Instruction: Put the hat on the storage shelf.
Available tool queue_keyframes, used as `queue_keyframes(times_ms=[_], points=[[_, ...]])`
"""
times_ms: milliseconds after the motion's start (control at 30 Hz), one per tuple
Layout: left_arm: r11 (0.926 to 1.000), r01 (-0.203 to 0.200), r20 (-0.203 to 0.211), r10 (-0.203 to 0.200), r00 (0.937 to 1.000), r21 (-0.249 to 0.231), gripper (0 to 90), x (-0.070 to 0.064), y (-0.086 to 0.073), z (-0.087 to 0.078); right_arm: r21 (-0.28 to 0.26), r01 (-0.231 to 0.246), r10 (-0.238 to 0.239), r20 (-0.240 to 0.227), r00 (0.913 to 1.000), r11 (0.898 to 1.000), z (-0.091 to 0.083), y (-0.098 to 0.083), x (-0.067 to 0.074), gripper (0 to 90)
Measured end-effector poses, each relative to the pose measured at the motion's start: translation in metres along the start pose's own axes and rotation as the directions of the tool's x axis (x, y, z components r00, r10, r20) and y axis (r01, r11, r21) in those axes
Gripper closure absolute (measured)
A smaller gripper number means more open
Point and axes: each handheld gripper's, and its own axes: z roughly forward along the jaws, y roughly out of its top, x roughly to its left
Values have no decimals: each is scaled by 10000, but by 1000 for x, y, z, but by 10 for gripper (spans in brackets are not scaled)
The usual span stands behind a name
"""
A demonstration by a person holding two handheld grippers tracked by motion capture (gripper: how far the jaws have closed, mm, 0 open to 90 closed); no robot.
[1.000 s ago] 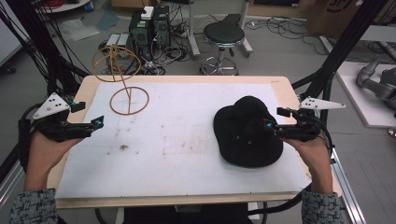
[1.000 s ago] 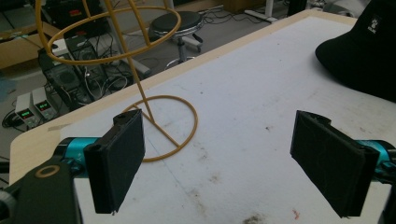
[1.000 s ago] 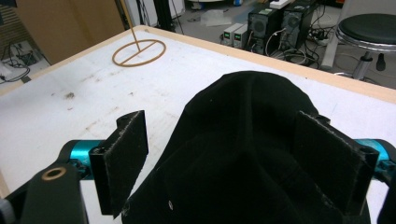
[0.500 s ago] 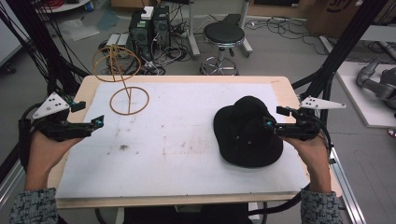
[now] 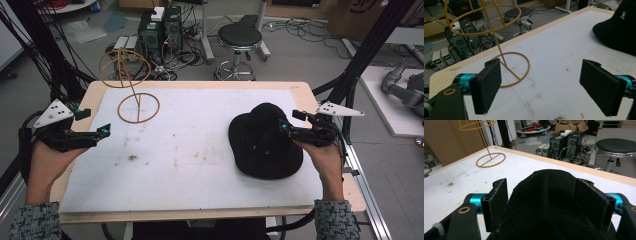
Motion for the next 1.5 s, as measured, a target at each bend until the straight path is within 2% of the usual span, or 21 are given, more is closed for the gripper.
queue_keyframes(times_ms=[500, 600, 700, 800, 1100, 1200, 1300, 1367, 1433, 1500], points=[[10000, -64, -56, 64, 10000, -1, 183, -1, -1, -4, -301, 165, -160, 170, 9997, 9994, 17, -6, 2, 335], [10000, -67, -35, 67, 10000, 12, 183, -1, 0, -5, -334, 172, -163, 260, 9995, 9993, 20, -9, 1, 364], [10000, -64, -15, 64, 10000, 7, 183, -1, 0, -4, -575, 307, -289, 333, 9990, 9979, 22, -12, 0, 439], [10000, -88, 0, 88, 10000, 15, 183, -2, 0, -4, -740, 380, -351, 397, 9986, 9965, 23, -14, 0, 459], [10000, -93, 24, 92, 10000, 16, 183, -2, 0, -4, -577, 422, -396, 454, 9982, 9974, 29, -16, 1, 500], [10000, -66, 33, 66, 10000, 52, 184, -2, 0, -5, -453, 482, -459, 507, 9977, 9978, 32, -17, 2, 545], [10000, -34, 43, 34, 10000, 20, 185, -2, -1, -5, -507, 611, -568, 807, 9951, 9968, 34, -21, 1, 622], [10000, -8, 41, 8, 10000, -2, 185, -2, -1, -5, -455, 497, -459, 814, 9956, 9977, 34, -22, 1, 636], [10000, -55, 33, 55, 10000, 30, 185, -2, -1, -5, -517, 485, -438, 888, 9951, 9975, 34, -23, 0, 701], [10000, -36, 34, 36, 10000, 23, 185, -2, -1, -6, -755, 720, -648, 940, 9935, 9945, 33, -23, 2, 792]])
